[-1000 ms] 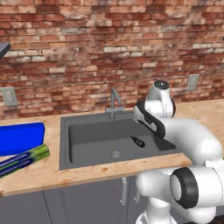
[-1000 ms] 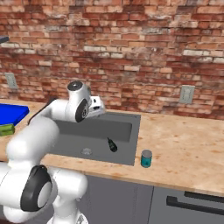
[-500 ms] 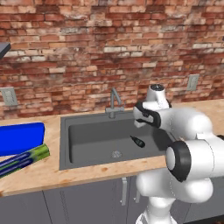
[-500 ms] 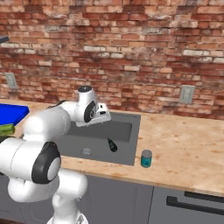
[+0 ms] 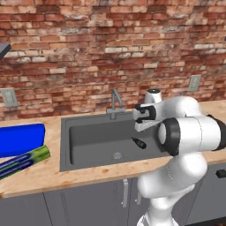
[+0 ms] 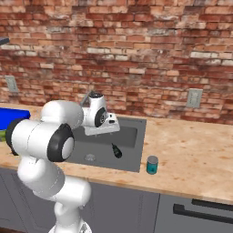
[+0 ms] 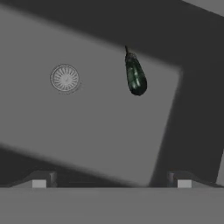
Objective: Pick up all produce items and place them in the sink. Turn on the sink faucet to wash them. Then turn the sink off and put them in the tray.
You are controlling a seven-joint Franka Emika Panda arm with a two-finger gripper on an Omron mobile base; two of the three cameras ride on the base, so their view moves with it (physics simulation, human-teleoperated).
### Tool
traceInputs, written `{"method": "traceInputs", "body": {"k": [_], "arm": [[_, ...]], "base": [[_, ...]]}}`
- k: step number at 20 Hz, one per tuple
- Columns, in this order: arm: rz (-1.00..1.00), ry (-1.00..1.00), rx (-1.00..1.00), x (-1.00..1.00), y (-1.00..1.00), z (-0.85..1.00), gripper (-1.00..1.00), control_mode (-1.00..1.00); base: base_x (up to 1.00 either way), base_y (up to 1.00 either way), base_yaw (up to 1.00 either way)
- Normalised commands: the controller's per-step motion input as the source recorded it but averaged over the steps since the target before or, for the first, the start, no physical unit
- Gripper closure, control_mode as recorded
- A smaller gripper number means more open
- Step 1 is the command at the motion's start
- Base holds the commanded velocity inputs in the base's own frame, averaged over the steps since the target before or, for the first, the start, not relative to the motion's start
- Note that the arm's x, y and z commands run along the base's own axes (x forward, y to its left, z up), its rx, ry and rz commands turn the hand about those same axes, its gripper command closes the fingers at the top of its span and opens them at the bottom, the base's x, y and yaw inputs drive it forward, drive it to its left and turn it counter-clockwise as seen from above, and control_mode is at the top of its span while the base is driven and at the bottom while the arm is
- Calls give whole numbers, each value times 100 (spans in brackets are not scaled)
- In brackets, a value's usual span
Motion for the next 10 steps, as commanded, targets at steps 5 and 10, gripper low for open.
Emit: {"method": "traceInputs", "body": {"k": [5, 10], "arm": [[-2, 8, 0, 31, -13, -42, -100, -100], [0, 7, 0, 34, -12, -45, -100, -100]], "base": [[0, 0, 0], [0, 0, 0]]}}
